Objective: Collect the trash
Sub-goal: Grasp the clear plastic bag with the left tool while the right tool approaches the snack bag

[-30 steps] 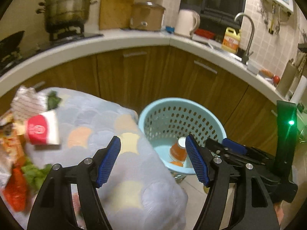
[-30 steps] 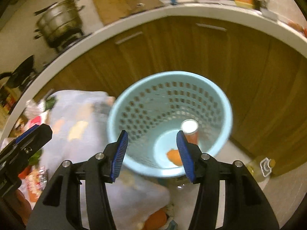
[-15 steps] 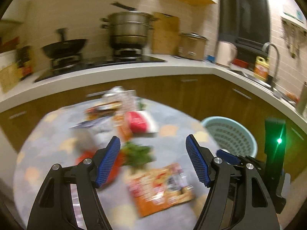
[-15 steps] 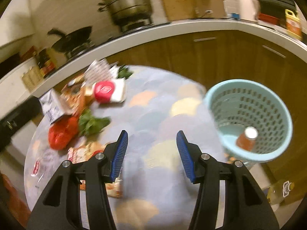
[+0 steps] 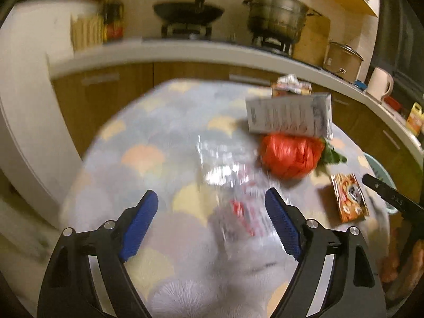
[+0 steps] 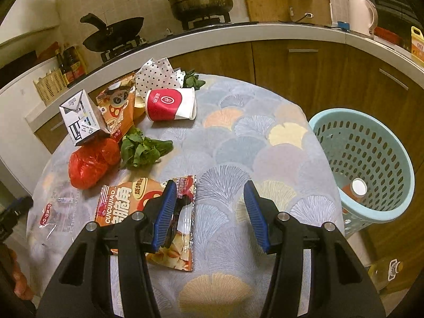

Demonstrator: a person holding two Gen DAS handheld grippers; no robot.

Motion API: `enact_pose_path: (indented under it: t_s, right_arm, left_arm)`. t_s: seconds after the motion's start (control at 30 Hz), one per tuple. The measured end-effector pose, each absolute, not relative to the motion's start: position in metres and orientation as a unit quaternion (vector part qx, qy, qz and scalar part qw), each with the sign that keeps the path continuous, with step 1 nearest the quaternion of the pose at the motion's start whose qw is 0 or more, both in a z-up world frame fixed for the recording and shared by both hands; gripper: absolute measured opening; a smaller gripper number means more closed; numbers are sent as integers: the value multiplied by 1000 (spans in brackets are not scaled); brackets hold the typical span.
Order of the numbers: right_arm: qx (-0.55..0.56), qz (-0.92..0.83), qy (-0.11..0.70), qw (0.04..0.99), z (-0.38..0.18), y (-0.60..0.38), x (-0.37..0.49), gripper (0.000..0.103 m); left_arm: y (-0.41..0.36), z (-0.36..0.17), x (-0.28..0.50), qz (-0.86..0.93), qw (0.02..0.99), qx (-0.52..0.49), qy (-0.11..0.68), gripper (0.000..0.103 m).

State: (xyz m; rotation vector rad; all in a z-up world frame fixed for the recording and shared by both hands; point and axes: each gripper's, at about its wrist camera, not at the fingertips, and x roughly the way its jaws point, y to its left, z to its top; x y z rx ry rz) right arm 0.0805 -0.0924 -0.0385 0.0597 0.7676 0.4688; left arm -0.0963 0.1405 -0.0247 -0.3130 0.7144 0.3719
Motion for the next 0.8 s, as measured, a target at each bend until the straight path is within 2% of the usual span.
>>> enact_pose_path:
  t_s: [0.13, 0.33, 0.43, 0.47, 0.6, 0.7, 0.73, 0.8]
  right_arm:
    - [22, 227, 374, 899, -40, -89, 81, 49]
    - [18, 229, 379, 896, -41, -88, 81, 49]
    - [17, 230, 379, 896, -41, -87, 82, 49]
    - [17, 230, 380, 896, -41, -87, 82, 49]
    - [13, 232, 377, 897, -42, -86, 81, 49]
    - [12, 240, 365, 899, -39, -86, 78, 49]
    - [8, 246, 356, 901, -37, -86, 74, 49]
    - [-1, 250, 348, 904, -34, -84, 69, 50]
  left_arm:
    - [142, -47, -90, 147, 888, -197, 388, 81]
    - [125, -50, -74, 131, 895, -162, 395, 81]
    - [116, -51, -67, 137, 894, -139, 404, 62]
    - [115, -51, -64, 137, 893, -137, 406, 59]
    - [111, -49, -60, 152, 893, -118, 407, 31]
    - [115, -49, -65, 148, 895, -135, 399, 19]
    - [117, -49, -66, 148, 895, -141, 397, 12]
    - [122, -47, -68, 150, 895, -151, 391, 7]
